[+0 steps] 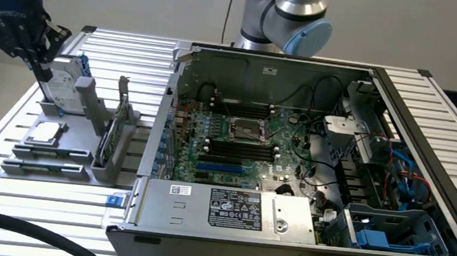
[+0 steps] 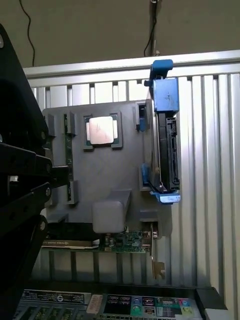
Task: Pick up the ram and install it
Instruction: 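Reach for the ram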
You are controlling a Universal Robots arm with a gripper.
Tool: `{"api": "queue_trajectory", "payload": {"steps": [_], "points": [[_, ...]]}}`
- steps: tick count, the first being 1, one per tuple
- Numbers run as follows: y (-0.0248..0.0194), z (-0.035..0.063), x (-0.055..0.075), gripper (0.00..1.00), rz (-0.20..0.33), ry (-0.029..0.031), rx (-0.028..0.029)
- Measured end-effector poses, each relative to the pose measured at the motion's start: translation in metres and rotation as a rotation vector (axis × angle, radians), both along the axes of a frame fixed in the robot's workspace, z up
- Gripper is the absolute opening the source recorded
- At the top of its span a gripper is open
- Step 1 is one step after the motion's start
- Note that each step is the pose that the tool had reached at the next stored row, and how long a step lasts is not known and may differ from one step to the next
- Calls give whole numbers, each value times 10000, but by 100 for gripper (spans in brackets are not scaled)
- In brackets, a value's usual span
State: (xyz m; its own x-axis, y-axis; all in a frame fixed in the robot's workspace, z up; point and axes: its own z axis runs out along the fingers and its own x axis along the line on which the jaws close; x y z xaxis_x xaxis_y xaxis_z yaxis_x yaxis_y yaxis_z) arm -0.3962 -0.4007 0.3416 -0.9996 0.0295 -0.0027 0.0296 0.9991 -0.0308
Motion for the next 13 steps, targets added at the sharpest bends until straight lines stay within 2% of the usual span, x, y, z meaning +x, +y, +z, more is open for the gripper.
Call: {"api": "queue_trajectory", "payload": {"steps": [1,3,8,11,13], "points": [[-13,-2,-3,11,25,2,0],[-70,-6,-10,11,44,8,-1],[-291,-51,-19,11,52,15,31],[-424,-100,-21,11,56,62,66],[-487,-134,-21,11,78,117,87]]}}
